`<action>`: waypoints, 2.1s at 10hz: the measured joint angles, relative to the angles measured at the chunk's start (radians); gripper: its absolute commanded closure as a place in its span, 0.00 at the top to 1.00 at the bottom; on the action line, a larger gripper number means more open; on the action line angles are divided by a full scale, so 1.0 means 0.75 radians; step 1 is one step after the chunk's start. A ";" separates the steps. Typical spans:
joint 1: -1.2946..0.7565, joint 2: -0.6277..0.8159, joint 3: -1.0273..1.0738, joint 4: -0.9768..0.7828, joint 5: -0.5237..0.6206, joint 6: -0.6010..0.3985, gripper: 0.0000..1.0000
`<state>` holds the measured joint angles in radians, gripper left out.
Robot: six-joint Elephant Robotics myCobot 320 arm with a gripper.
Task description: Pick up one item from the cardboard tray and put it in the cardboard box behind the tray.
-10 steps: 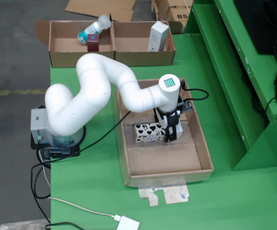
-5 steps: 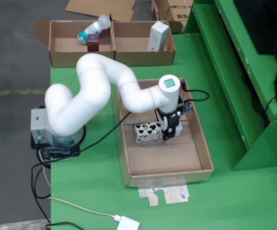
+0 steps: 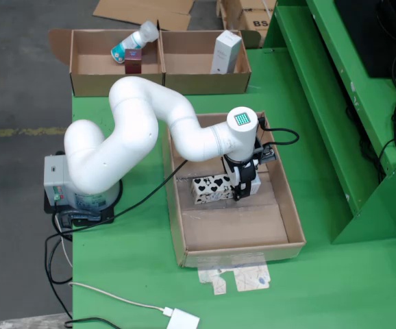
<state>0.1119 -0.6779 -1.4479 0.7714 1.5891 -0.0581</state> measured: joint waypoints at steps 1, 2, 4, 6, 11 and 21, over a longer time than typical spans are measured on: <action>0.000 0.000 0.000 0.000 0.000 0.000 0.00; 0.000 0.000 0.000 0.000 0.000 0.000 0.00; 0.000 0.000 0.000 0.000 0.000 0.000 0.00; 0.000 0.000 0.000 0.000 0.000 0.000 0.00; 0.000 0.000 0.000 0.000 0.000 0.000 0.00; 0.008 0.262 -0.274 -0.100 0.012 0.012 0.00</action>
<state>0.1180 -0.4815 -1.6535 0.6964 1.5984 -0.0490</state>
